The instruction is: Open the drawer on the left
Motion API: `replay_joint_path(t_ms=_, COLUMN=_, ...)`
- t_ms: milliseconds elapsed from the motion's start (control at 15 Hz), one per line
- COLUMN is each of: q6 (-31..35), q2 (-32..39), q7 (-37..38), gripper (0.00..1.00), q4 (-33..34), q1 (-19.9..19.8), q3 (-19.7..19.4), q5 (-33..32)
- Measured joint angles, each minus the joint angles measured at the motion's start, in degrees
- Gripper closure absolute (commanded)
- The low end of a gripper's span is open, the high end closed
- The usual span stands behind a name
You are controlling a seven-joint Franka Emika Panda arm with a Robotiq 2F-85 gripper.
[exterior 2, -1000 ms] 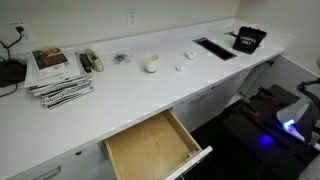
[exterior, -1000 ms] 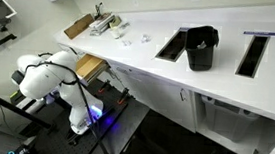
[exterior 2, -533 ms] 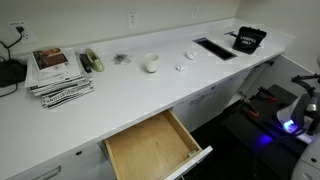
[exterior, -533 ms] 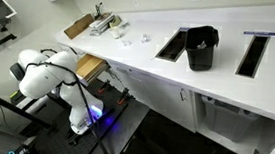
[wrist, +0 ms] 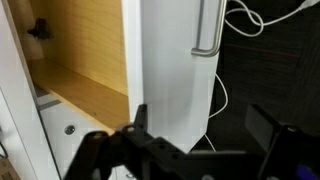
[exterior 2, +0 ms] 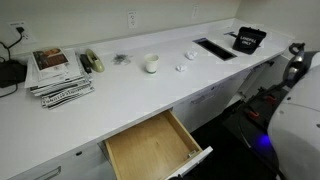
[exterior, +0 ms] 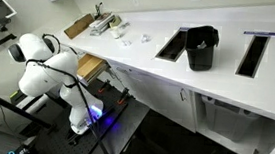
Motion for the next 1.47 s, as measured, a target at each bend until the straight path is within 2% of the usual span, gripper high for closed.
replay_joint_path(t_ms=200, q6=9.24, q2=-5.65, q7=0.00, gripper=0.00, q4=-6.76, q1=-3.16, q3=-2.77, q5=0.07)
replay_joint_path(t_ms=333, q6=10.43, q2=-7.74, q7=0.01, gripper=0.00, q4=-9.50, q1=-4.21, q3=-3.07, q5=0.07)
replay_joint_path(t_ms=600, q6=11.01, q2=-8.25, q7=0.42, gripper=0.00, q4=-10.27, q1=-3.44, q3=-3.77, q5=0.55)
replay_joint_path(t_ms=800, q6=16.21, q2=-9.74, q7=3.38, gripper=0.00, q4=-9.78, q1=-3.62, q3=-4.15, q5=2.79)
replay_joint_path(t_ms=1133, q6=18.33, q2=-20.15, q7=6.93, gripper=0.00, q4=-13.98, q1=-4.74, q3=-4.41, q5=13.63)
replay_joint_path(t_ms=1467, q6=15.96, q2=-33.34, q7=6.86, gripper=0.00, q4=-24.25, q1=-7.62, q3=-4.72, q5=31.29)
